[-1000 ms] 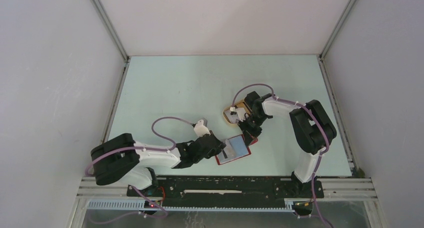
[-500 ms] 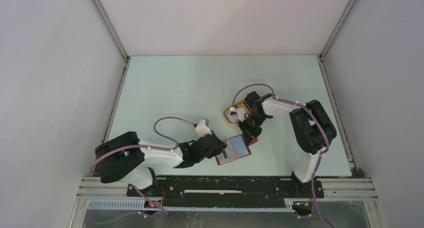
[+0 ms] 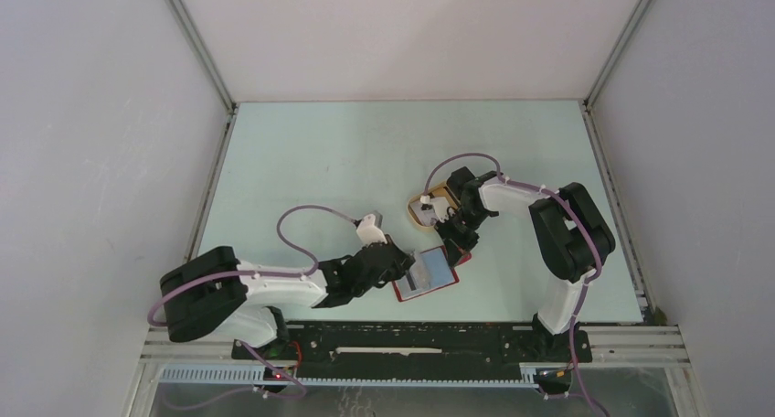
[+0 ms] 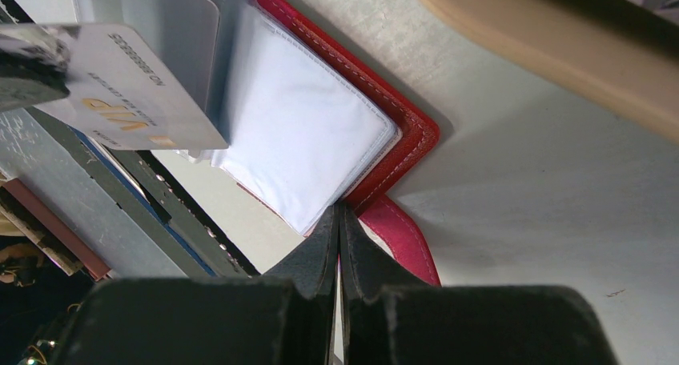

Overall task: Put the credit cards into the card holder
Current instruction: Insert the credit card into the card holder.

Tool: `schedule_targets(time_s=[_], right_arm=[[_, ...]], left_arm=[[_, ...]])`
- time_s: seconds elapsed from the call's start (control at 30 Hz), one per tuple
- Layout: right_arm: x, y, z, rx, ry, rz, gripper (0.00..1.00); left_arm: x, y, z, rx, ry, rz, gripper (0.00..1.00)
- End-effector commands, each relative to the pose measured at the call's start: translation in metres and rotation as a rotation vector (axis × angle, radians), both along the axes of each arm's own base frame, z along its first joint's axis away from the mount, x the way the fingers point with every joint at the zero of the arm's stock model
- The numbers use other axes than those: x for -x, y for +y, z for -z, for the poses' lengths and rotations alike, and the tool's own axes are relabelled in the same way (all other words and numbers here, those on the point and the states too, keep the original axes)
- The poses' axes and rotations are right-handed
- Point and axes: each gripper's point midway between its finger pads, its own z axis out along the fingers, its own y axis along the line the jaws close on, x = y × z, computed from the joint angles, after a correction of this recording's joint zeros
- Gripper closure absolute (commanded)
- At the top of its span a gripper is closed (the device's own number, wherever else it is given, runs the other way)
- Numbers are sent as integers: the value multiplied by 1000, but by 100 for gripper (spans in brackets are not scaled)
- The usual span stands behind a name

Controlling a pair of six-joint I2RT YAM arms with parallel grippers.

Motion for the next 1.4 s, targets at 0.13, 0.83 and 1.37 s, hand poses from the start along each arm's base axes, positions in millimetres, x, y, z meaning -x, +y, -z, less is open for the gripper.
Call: schedule_targets(time_s=[0.13, 0.83, 1.37], right_arm=[[-4, 3, 2, 13, -15, -8, 93], [-3, 4, 1, 9, -11, -10, 93], [-3, 4, 1, 9, -13, -10, 93]], left_arm=[[-7, 16, -3, -107, -51, -33, 100], [-8, 1, 7, -165, -48, -39, 100], [-6, 14, 3, -193, -54, -60, 100]])
